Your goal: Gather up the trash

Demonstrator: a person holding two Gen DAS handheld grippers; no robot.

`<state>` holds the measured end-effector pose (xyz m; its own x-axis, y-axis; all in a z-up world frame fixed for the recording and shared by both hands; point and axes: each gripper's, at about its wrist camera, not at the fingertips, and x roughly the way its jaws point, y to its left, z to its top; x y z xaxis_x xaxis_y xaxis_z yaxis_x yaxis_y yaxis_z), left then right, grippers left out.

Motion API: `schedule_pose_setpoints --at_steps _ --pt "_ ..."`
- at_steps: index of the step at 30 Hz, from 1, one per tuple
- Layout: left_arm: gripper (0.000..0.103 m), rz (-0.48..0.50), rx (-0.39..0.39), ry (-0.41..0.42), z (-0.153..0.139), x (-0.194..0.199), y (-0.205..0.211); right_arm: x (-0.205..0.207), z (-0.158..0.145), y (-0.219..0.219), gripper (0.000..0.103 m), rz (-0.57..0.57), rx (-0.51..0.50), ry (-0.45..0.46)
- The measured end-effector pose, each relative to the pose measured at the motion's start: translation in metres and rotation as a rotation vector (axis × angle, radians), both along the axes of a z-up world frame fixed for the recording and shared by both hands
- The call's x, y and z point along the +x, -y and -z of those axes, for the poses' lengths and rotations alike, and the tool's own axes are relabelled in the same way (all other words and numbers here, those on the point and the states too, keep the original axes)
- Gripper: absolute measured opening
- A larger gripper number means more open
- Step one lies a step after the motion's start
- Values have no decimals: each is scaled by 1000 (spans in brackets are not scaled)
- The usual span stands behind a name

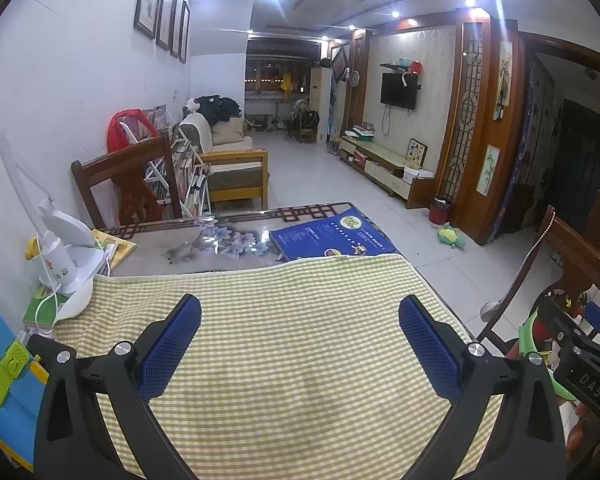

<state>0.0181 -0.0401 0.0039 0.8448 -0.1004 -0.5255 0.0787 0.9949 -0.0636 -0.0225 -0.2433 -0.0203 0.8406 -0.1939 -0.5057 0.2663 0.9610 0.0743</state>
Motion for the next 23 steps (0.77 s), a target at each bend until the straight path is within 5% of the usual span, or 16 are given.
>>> schedule_pose_setpoints --at_steps 14,23 --pt "95 1 2 -34 15 11 -4 28 37 -2 98 -51 -7 -99" --pt "95 -91 -2 -134 44 23 -37 105 148 -29 98 -237 -50 -273"
